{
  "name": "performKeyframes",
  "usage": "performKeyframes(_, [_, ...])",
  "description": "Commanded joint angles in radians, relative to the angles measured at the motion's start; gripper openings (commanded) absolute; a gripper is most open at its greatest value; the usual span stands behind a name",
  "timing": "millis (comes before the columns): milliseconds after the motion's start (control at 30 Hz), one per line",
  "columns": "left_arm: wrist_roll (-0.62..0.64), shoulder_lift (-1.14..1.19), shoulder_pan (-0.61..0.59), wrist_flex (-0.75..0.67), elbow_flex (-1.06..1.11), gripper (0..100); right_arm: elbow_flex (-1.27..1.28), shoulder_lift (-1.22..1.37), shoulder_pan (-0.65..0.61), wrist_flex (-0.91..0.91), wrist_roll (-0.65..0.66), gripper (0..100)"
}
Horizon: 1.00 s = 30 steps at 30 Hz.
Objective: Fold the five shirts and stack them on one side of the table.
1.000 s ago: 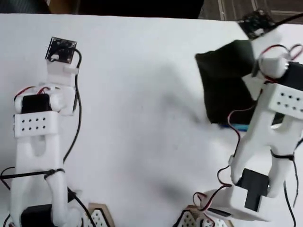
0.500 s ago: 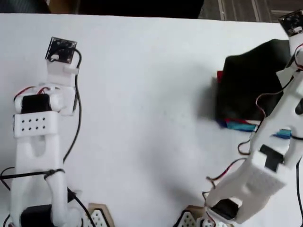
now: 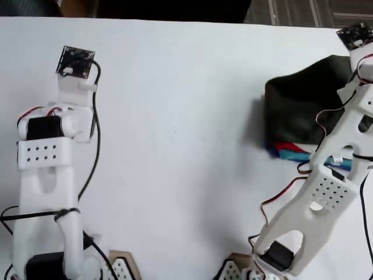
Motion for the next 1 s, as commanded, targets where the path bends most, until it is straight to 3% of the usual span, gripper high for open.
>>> performKeyframes(0, [-0.009,-0.043,-0.006,-0.015,-0.004,3,-0.052,0.001,0.022,-0.021,0.025,2.2])
performKeyframes(433, [-0.009,-0.043,-0.003,-0.015,-0.004,3,-0.054,0.021,0.058,-0.039,0.04,3.2])
performKeyframes(700, [-0.011,-0.043,-0.006,-0.011,-0.004,3,-0.138,-0.001,0.099,-0.114,-0.196,28.5])
performKeyframes(900, [-0.011,-0.038,0.0,-0.017,-0.004,3,-0.259,-0.041,0.028,-0.018,-0.282,30.3])
performKeyframes(967, [-0.011,-0.038,0.0,-0.018,-0.004,3,-0.259,-0.05,-0.019,0.031,-0.308,26.6])
